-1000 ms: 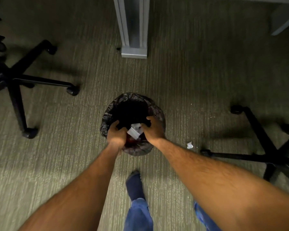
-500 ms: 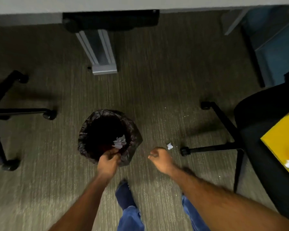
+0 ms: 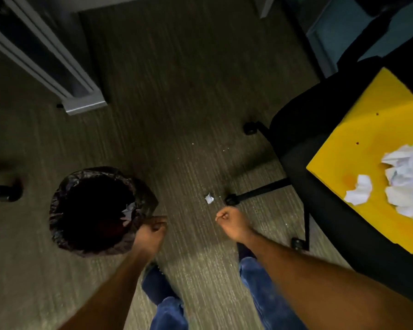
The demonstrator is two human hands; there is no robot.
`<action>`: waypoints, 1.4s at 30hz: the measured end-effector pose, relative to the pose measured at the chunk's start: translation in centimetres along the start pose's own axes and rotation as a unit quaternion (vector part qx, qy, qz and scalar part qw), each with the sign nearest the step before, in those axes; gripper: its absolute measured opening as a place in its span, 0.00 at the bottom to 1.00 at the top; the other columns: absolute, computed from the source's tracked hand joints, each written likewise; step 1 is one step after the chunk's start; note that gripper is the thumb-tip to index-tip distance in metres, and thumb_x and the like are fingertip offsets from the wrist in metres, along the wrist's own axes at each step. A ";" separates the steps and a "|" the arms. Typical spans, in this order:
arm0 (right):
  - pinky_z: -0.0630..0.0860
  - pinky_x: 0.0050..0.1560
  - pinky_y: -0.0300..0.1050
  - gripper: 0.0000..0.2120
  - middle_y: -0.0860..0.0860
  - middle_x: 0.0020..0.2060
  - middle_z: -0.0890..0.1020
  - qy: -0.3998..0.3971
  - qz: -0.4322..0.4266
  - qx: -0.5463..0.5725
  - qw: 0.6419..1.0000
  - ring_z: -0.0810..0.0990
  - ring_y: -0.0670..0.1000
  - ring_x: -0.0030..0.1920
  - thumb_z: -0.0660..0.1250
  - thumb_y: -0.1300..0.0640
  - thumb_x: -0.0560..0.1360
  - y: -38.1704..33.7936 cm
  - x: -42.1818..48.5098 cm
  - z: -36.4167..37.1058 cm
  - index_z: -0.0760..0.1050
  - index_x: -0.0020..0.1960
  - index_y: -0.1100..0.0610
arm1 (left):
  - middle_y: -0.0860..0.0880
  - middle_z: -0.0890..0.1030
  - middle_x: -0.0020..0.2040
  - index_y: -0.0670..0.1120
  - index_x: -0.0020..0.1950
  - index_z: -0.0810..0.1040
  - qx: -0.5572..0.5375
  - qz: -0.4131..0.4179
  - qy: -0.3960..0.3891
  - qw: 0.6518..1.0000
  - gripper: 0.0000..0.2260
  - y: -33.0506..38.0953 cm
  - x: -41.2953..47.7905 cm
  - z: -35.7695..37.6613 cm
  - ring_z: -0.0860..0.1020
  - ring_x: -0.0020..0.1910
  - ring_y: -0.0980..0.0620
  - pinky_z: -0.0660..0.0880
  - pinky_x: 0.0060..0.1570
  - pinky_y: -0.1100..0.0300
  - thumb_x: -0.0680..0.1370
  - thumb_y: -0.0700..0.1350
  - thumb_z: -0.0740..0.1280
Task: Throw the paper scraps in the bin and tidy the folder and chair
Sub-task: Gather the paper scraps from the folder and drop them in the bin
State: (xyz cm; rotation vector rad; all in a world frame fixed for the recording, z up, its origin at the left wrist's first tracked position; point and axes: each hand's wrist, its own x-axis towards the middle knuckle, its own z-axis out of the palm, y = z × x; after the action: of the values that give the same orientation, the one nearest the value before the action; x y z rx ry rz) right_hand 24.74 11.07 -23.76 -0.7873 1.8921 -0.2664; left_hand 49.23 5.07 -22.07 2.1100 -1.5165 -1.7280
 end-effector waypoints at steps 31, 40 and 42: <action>0.69 0.68 0.50 0.27 0.56 0.75 0.58 -0.072 -0.066 -0.290 0.952 0.62 0.58 0.73 0.70 0.53 0.73 10.6 22.6 11.1 0.67 0.70 0.52 | 0.45 0.75 0.67 0.47 0.63 0.77 0.127 0.061 0.005 0.990 0.15 -9.9 18.5 14.4 0.74 0.65 0.48 0.70 0.64 0.58 0.77 0.41 0.67; 0.69 0.69 0.49 0.36 0.53 0.78 0.51 -0.077 -0.073 -0.334 0.937 0.60 0.57 0.74 0.73 0.58 0.70 11.4 23.5 12.6 0.61 0.74 0.58 | 0.47 0.76 0.66 0.49 0.65 0.76 0.120 0.048 -0.006 0.992 0.15 -10.9 19.6 14.6 0.75 0.54 0.54 0.71 0.50 0.63 0.78 0.43 0.67; 0.71 0.67 0.50 0.34 0.54 0.76 0.58 -0.062 -0.096 -0.309 0.944 0.66 0.57 0.71 0.73 0.60 0.70 11.4 22.6 12.1 0.64 0.72 0.61 | 0.47 0.77 0.66 0.48 0.65 0.76 0.106 0.039 -0.009 0.994 0.15 -10.6 19.2 14.8 0.76 0.58 0.51 0.70 0.54 0.62 0.78 0.42 0.67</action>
State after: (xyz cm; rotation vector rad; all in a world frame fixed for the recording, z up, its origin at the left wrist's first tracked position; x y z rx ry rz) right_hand 24.90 7.52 -51.59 -1.3779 1.7878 0.2747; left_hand 43.20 5.51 -47.82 2.0964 -1.8359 -1.6308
